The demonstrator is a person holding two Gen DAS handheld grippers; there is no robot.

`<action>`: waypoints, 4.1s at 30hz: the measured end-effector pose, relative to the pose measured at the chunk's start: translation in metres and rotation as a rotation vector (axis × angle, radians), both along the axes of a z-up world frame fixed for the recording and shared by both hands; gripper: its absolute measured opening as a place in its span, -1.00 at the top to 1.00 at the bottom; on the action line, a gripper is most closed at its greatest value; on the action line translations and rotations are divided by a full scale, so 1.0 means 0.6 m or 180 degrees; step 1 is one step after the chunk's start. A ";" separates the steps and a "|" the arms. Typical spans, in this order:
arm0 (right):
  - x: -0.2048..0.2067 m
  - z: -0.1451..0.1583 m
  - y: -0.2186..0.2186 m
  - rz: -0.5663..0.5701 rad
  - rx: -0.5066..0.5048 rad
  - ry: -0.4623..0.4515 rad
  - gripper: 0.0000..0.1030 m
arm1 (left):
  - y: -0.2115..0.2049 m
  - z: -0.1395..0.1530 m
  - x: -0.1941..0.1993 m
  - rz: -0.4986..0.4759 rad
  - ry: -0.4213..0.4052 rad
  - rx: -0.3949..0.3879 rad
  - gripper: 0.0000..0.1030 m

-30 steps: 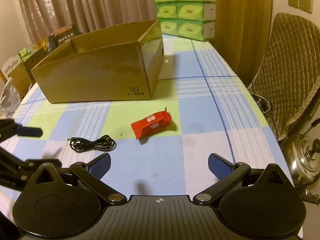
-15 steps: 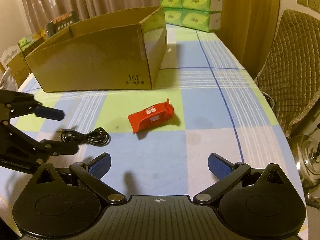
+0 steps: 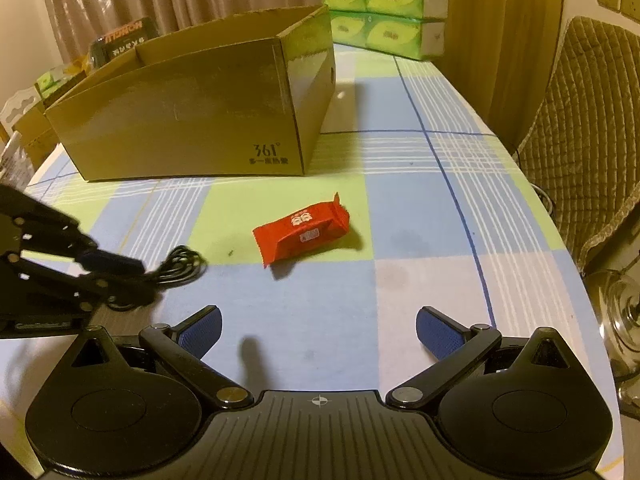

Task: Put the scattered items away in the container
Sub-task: 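Grasp the black cable with the left tool while the right grasps the red candy, then lift and carry the cable and candy with both tools over the cardboard box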

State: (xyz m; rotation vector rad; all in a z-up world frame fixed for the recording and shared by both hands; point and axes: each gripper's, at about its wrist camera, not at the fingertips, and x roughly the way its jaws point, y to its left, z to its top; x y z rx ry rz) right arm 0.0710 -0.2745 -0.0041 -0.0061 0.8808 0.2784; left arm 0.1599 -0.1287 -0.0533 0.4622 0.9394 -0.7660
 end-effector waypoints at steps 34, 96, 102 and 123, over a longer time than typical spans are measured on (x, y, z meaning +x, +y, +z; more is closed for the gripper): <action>0.113 -0.028 0.059 0.0942 -0.0445 -0.0109 -0.38 | 0.096 -0.002 -0.051 0.1195 0.0051 -0.0265 0.25; -0.116 0.091 0.065 0.0393 -0.0027 -0.0396 0.19 | 0.159 0.059 -0.179 0.1422 -0.0040 -0.0468 0.77; -0.103 0.108 0.066 0.0414 -0.0040 -0.0491 0.19 | 0.162 0.077 -0.168 0.1413 -0.0121 -0.0506 0.77; 0.010 0.213 0.115 0.0575 0.0010 -0.1038 0.19 | 0.181 0.208 -0.039 0.1415 -0.0665 -0.0748 0.77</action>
